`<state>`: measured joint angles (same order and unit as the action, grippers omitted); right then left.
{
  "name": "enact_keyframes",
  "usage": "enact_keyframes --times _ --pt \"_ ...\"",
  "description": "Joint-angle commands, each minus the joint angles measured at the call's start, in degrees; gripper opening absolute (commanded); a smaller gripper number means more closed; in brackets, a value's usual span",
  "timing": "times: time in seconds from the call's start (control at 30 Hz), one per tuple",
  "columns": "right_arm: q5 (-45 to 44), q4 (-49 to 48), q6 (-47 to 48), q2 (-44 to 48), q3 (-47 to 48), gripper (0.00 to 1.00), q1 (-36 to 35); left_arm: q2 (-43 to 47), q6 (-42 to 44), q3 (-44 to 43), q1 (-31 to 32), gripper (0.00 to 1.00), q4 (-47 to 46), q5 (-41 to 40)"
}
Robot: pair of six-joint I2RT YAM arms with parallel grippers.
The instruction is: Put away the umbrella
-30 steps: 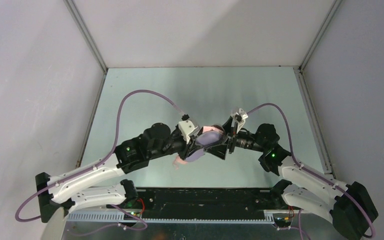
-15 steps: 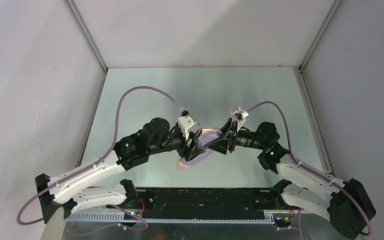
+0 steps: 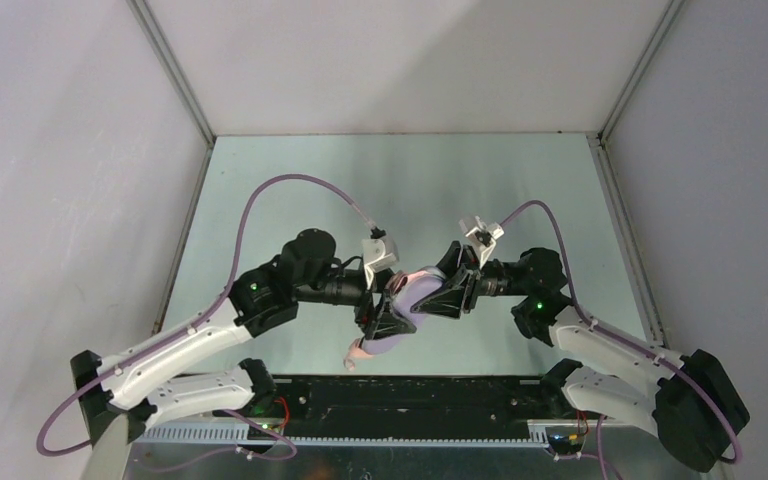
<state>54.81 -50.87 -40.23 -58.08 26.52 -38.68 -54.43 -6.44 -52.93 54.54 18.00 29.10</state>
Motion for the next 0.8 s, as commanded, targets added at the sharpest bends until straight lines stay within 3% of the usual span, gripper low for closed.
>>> enact_keyframes --times 0.0,0.03,0.07,0.1,0.13,0.17,0.2,0.23,0.27,0.43,0.63,0.77 --pt "-0.73 -8.52 -2.39 0.17 3.62 0.25 0.10 -1.33 1.31 -0.04 -0.36 0.77 0.10 10.50" --pt "-1.01 -8.30 -2.26 0.21 3.62 0.25 0.40 -1.65 2.17 -0.35 -0.39 0.64 0.72 11.09" --pt "-1.28 -7.98 -2.17 0.33 3.62 0.28 0.60 -1.73 2.54 -0.47 -0.40 0.57 1.80 11.75" --pt "-1.39 -7.43 -2.06 0.51 3.62 0.29 1.01 -1.73 3.31 -0.63 -0.40 0.40 2.36 11.76" --pt "-1.34 -7.24 -1.59 0.65 3.62 0.33 1.33 -1.77 3.73 -0.66 -0.40 0.33 3.37 11.48" --pt "-1.71 -6.20 -1.34 0.97 3.62 0.37 1.59 -1.69 4.62 -0.81 -0.36 0.19 3.94 11.23" --pt "-2.16 -5.26 -1.19 1.18 3.62 0.53 2.20 -1.58 5.04 -0.88 -0.35 0.10 4.95 10.03" --pt "-2.71 -3.35 -0.91 1.72 3.62 0.61 2.51 -1.49 5.63 -1.09 -0.38 0.03 5.47 9.01" --pt "-2.92 -0.98 -0.69 2.04 3.62 0.70 3.20 -1.35 5.72 -1.19 -0.35 0.01 6.28 6.15" --pt "-9.87 13.35 -0.38 6.07 3.54 0.86 7.06 -0.52 7.05 -2.43 -0.37 0.00 9.40 -4.42" --pt "-19.52 25.73 -1.70 12.50 0.03 0.93 8.73 -0.63 9.28 -4.81 -0.40 0.00 12.52 -10.54" --pt "-24.01 28.37 7.35 18.77 -5.76 0.92 6.92 -3.36 9.59 -9.32 -0.36 0.00 18.09 -13.07"
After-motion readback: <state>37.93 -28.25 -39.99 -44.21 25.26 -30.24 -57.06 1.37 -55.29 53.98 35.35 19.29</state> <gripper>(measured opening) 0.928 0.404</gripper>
